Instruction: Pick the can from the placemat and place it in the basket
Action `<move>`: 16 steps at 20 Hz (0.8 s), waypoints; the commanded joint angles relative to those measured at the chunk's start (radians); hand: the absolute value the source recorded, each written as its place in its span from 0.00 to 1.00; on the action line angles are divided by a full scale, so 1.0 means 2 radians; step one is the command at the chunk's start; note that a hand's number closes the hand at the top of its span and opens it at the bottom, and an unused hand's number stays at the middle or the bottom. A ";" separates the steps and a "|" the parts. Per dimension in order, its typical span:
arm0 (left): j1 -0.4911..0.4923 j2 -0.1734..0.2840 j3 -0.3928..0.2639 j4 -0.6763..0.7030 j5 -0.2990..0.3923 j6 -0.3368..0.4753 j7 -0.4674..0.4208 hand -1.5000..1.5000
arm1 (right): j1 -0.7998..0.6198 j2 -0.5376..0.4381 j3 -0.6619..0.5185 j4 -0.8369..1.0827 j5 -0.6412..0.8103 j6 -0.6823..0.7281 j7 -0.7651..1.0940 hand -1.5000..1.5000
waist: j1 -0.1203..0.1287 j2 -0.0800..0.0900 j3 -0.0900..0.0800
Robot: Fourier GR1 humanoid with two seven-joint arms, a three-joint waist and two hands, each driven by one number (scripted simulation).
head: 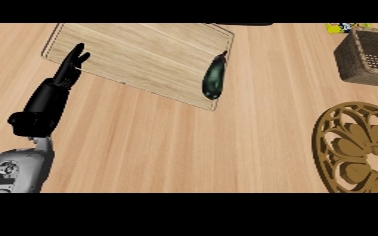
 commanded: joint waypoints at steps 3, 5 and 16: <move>-0.004 -0.002 -0.006 0.007 0.000 -0.006 0.007 0.50 | -0.085 -0.032 -0.088 0.068 -0.096 0.090 -0.035 1.00 | 0.004 -0.004 -0.002; -0.005 -0.003 -0.010 0.005 -0.006 -0.004 -0.005 0.50 | -0.117 -0.051 -0.094 0.081 -0.109 0.126 -0.024 1.00 | 0.011 -0.003 -0.004; -0.026 -0.006 -0.011 0.019 -0.007 -0.006 0.006 0.50 | -0.246 -0.102 -0.056 0.081 -0.134 0.253 0.041 1.00 | 0.019 -0.003 -0.007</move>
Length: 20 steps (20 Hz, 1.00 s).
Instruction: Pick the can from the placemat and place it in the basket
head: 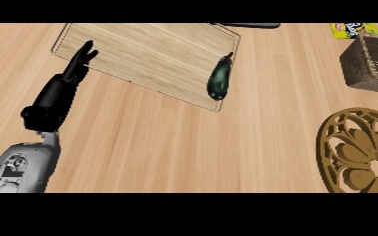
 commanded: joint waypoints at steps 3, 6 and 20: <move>-0.016 -0.001 -0.003 0.010 -0.008 0.003 0.001 0.50 | -0.065 -0.012 0.038 -0.004 -0.002 0.118 -0.003 1.00 | 0.000 0.001 -0.001; 0.001 -0.002 -0.007 -0.002 -0.003 -0.005 0.002 0.50 | -0.108 0.001 0.061 -0.010 0.000 0.134 0.046 1.00 | 0.009 -0.002 -0.002; -0.009 0.011 0.010 0.004 0.001 -0.012 0.007 0.50 | -0.204 0.074 0.165 0.004 0.039 0.182 0.133 1.00 | -0.011 -0.003 -0.001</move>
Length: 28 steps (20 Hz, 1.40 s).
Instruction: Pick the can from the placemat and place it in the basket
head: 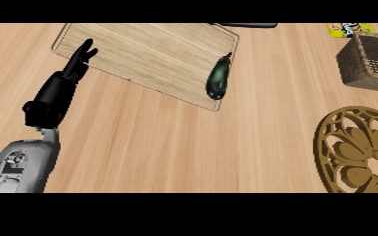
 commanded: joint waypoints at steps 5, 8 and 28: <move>-0.005 -0.012 -0.003 0.002 -0.017 0.021 -0.004 0.50 | 0.006 0.009 0.093 -0.025 0.071 0.022 -0.061 1.00 | -0.014 0.001 0.001; 0.018 0.004 0.007 -0.004 0.000 -0.003 -0.012 0.50 | -0.004 -0.005 0.118 -0.027 0.097 -0.002 -0.074 1.00 | -0.003 0.002 0.001; 0.031 -0.004 0.005 -0.012 -0.003 -0.001 -0.018 0.50 | -0.071 0.014 0.055 0.135 -0.004 0.005 -0.053 0.00 | -0.001 0.000 0.001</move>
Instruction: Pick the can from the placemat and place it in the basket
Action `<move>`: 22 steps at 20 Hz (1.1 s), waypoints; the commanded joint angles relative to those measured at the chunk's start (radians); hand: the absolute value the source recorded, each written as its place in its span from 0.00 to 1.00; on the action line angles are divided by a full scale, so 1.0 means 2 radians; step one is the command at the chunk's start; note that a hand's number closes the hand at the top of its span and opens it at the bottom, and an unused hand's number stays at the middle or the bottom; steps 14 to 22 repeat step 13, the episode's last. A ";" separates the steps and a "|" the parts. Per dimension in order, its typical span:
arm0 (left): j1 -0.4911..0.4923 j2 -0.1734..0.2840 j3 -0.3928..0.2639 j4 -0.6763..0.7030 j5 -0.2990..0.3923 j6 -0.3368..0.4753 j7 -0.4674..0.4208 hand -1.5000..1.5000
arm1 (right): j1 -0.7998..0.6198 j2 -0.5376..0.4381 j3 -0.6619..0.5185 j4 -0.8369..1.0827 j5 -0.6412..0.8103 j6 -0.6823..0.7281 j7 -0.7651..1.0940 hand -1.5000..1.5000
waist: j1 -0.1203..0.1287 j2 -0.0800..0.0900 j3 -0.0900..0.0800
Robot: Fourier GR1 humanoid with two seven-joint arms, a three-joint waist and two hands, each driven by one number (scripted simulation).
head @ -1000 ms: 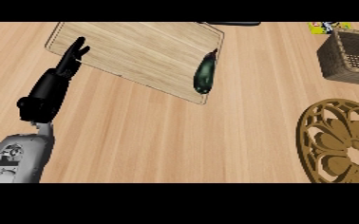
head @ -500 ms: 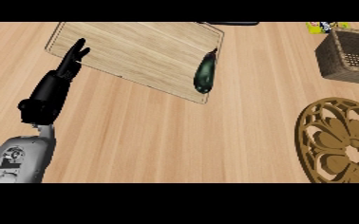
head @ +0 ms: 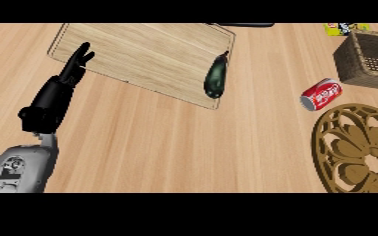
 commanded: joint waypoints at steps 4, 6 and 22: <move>-0.006 -0.001 -0.003 -0.010 -0.003 0.001 0.004 0.50 | -0.050 -0.032 -0.105 0.100 -0.091 0.008 0.077 0.00 | 0.002 0.001 0.001; 0.001 -0.006 -0.003 0.000 -0.003 0.002 -0.007 0.50 | -0.060 -0.042 -0.122 0.114 -0.105 -0.013 0.111 0.00 | 0.006 0.005 0.001; 0.000 -0.005 -0.004 -0.005 -0.001 -0.001 -0.008 0.50 | -0.026 -0.097 -0.159 0.127 -0.143 -0.051 0.135 0.00 | 0.003 0.012 0.004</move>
